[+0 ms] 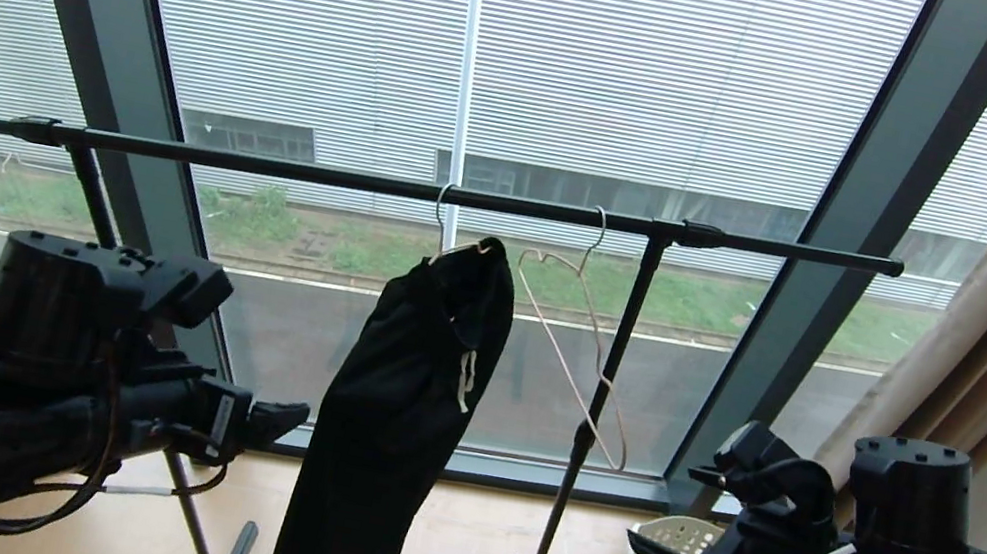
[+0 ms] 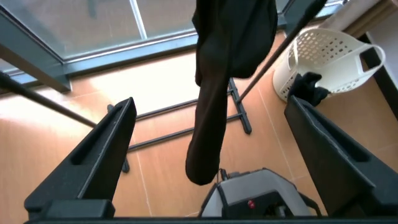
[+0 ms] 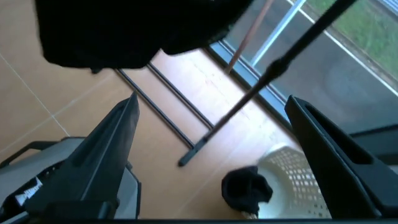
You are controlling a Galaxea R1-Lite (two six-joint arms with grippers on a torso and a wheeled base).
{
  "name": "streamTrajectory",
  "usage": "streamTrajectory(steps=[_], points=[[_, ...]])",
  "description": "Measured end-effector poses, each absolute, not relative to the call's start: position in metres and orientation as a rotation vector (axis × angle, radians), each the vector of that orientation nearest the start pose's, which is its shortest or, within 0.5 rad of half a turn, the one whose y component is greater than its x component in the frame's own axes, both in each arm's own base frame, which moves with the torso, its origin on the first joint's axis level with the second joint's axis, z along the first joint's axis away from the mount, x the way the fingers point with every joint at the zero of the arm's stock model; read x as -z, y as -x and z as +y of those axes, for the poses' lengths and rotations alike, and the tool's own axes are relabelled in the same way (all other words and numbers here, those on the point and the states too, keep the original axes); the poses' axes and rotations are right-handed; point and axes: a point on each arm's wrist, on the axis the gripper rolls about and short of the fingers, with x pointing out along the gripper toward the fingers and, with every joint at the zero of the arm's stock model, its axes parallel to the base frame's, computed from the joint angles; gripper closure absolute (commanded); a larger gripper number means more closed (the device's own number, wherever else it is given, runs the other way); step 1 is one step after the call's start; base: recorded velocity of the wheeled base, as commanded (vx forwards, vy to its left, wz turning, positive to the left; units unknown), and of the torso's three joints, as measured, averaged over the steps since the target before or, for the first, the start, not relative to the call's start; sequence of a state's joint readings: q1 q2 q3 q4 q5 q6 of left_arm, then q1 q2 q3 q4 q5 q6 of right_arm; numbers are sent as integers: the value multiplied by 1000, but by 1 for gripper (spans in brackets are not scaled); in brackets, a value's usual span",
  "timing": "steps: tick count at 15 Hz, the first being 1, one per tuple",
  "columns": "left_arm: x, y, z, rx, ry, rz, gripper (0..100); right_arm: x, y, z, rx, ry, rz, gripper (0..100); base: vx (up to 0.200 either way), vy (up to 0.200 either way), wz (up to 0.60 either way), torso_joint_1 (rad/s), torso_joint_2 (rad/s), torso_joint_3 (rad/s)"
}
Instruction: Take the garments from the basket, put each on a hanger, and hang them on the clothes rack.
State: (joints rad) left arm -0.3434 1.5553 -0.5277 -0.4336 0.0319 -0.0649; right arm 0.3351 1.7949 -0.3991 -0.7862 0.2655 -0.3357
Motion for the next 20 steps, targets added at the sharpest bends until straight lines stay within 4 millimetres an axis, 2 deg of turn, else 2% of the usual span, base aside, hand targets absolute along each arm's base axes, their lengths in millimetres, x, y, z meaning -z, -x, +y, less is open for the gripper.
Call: streamTrajectory(steps=[4, 7, 10, 15, 18, 20], points=[[-125, -182, -46, 327, -74, 590, 0, -55, -189, 72, -601, 377, 574, 0, 0, 0, 0, 0, 0, 0], [-117, -151, -37, 333, -81, 592, 0, -51, -153, 62, -573, 409, 655, 0, 0, 0, 0, 0, 0, 0], [-110, -116, -29, 316, -82, 565, 0, -61, -120, 52, -564, 440, 716, 0, 0, 0, 0, 0, 0, 0], [-91, -62, -14, 237, -93, 564, 0, -78, -50, 22, -471, 424, 651, 0, 0, 0, 0, 0, 0, 0], [-84, -39, -9, 236, -89, 553, 0, -82, -21, 5, -303, 311, 541, 0, 0, 0, 0, 0, 0, 0], [-81, -27, -6, 235, -88, 537, 0, -84, -11, 1, -174, 276, 468, 0, 0, 0, 0, 0, 0, 0]])
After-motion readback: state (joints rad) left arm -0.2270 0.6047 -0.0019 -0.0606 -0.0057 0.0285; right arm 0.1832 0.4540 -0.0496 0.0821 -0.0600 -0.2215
